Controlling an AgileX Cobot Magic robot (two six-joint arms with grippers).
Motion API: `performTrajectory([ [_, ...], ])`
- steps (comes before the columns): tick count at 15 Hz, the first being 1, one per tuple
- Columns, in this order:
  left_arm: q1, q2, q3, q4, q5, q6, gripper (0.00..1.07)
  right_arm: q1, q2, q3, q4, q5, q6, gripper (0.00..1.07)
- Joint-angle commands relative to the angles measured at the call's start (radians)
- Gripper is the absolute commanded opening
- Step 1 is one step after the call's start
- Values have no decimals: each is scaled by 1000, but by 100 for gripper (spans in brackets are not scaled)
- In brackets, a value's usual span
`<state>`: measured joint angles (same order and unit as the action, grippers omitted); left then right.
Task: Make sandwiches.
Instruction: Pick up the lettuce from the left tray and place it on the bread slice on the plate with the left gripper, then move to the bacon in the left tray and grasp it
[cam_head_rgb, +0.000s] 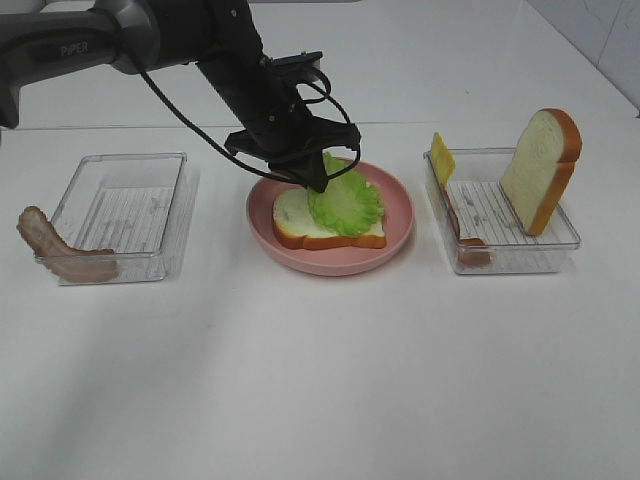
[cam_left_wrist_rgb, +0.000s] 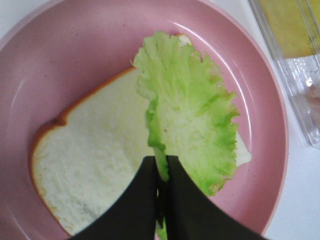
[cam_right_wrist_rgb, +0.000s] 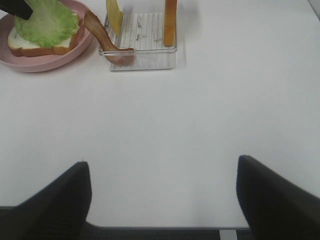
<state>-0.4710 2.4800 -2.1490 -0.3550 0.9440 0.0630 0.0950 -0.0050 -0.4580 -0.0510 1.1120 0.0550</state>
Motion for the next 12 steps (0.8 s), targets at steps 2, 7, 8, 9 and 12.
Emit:
performTrajectory([
  [2, 1, -1, -7, 2, -10, -21, 4, 0, -21, 4, 1, -7, -1, 78],
  [7, -1, -55, -10, 99, 38, -94, 94, 0, -21, 4, 1, -7, -1, 78],
  [8, -3, -103, -28, 218, 135, -160, 102, 0, -21, 4, 1, -7, -1, 78],
  [9, -3, -121, -50, 264, 213, -168, 102, 0, -21, 4, 1, -7, -1, 78],
  [12, 4, -163, -99, 341, 371, -208, 102, 0, -21, 4, 1, -7, -1, 78],
])
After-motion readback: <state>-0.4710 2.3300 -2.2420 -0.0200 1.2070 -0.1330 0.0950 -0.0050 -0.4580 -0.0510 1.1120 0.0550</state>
